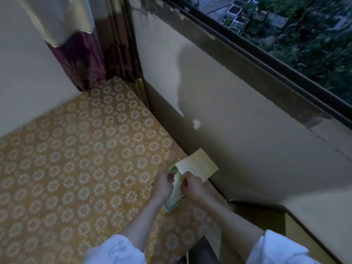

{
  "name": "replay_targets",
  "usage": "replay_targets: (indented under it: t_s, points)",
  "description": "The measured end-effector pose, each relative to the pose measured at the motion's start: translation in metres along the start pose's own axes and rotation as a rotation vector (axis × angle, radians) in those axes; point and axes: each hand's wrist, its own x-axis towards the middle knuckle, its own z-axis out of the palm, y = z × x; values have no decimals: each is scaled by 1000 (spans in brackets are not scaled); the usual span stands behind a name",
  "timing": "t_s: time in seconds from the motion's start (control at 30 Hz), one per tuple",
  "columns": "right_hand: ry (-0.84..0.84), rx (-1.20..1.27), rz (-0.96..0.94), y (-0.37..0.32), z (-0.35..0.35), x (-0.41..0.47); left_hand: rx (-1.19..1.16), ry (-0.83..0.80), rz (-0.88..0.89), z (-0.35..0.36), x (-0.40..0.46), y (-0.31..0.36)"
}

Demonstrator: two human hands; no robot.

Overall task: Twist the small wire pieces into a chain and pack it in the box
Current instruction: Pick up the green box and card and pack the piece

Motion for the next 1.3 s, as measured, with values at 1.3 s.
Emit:
replay_targets:
  t_s: [1.3]
  points:
    - [-39, -112, -221, 7, 15, -12, 79, -251, -2, -30, 1, -6]
